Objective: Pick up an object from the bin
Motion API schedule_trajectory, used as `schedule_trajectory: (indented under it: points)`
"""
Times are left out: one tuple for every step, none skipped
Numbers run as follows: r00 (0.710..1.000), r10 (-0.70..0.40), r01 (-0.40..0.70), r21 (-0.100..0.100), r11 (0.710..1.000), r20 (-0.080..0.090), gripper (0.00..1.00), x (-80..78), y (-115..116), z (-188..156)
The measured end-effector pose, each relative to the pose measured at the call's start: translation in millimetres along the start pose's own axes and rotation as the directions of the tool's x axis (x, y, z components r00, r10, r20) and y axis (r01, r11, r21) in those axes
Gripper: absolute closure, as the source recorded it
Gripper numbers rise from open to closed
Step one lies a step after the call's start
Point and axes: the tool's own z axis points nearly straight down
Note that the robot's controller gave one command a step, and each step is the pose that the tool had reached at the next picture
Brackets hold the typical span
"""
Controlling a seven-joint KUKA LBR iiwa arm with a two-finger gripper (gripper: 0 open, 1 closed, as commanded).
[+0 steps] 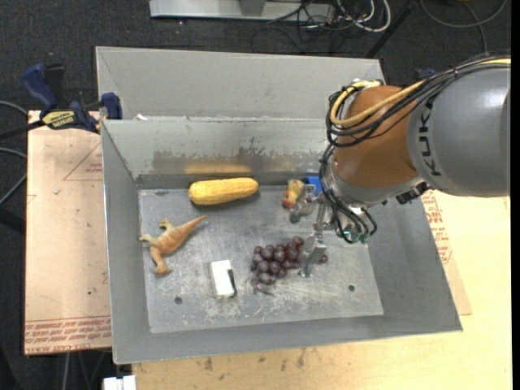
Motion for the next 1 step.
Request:
schedule_trajectory:
  points:
    - [0.979,-0.203,0.203,0.000,0.979,0.009,1.00,41.6,38.7,54.3]
